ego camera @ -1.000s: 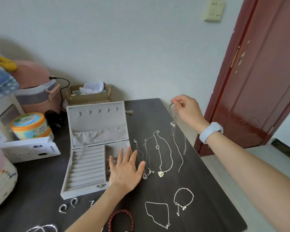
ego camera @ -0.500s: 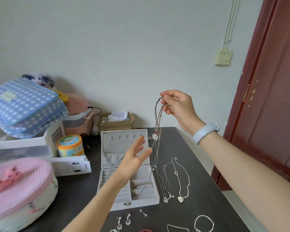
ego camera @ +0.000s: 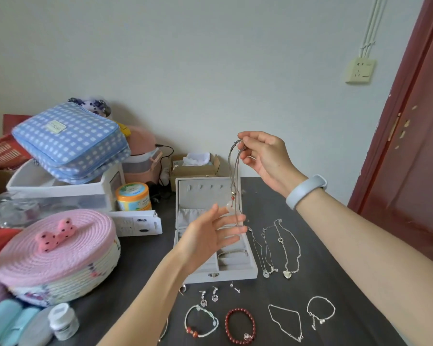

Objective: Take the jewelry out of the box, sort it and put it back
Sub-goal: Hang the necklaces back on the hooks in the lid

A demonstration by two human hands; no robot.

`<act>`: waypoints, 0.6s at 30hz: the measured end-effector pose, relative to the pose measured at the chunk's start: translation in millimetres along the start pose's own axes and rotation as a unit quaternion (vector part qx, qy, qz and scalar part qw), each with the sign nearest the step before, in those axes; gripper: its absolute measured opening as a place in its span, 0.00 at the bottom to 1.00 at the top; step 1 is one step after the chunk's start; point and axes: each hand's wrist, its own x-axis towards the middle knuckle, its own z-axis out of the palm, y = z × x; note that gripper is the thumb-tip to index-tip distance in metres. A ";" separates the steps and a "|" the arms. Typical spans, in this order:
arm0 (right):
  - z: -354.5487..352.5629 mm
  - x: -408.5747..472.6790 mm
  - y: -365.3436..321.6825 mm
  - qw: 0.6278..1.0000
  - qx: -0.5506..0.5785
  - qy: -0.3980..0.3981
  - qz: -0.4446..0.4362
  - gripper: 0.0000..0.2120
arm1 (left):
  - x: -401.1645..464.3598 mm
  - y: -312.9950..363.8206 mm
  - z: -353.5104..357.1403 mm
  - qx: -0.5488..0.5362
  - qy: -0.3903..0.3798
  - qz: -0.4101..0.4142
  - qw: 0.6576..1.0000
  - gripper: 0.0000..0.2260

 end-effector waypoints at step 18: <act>-56.0 -14.6 25.5 0.996 -0.038 0.072 0.030 0.07 | 14.0 -2.7 0.2 0.122 0.141 0.022 0.982 0.06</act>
